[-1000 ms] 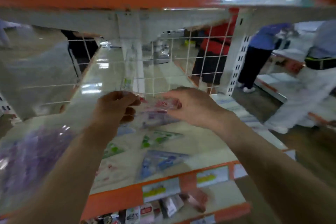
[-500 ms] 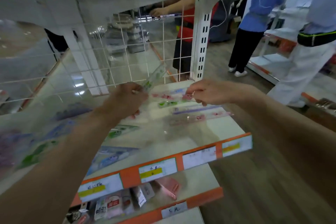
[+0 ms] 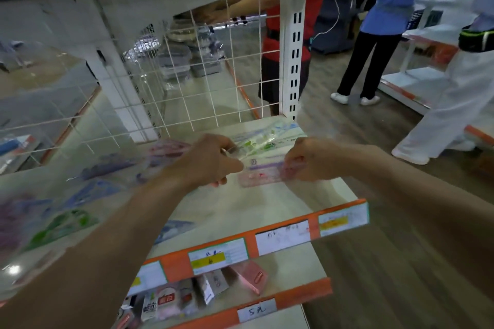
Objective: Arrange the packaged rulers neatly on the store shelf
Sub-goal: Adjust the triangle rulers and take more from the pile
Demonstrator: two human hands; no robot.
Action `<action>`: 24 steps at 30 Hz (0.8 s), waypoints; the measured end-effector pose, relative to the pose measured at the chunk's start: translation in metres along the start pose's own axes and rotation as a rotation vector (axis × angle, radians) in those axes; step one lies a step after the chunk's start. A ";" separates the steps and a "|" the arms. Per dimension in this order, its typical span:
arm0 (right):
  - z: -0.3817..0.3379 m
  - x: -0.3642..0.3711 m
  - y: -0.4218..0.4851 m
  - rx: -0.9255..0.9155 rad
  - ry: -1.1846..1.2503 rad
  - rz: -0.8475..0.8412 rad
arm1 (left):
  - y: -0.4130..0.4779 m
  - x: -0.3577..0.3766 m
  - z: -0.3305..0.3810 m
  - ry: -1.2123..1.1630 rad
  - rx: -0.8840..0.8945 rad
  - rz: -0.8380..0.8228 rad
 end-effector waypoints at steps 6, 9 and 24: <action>0.012 -0.034 -0.014 -0.002 0.032 0.138 | 0.005 0.000 0.010 0.170 0.104 0.024; 0.012 -0.073 -0.029 -0.042 0.154 0.387 | 0.006 -0.002 0.024 0.279 0.205 0.036; -0.015 -0.064 -0.002 -0.155 0.181 0.212 | 0.020 -0.006 0.038 0.303 0.193 0.038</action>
Point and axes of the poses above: each hand's wrist, its own y-axis towards the middle knuckle, its own x-axis out of the palm, z = x × y, the point moved 5 cm from there along y, towards the middle knuckle, and after that the axes turned 3 degrees about y, right-handed, at the moved point
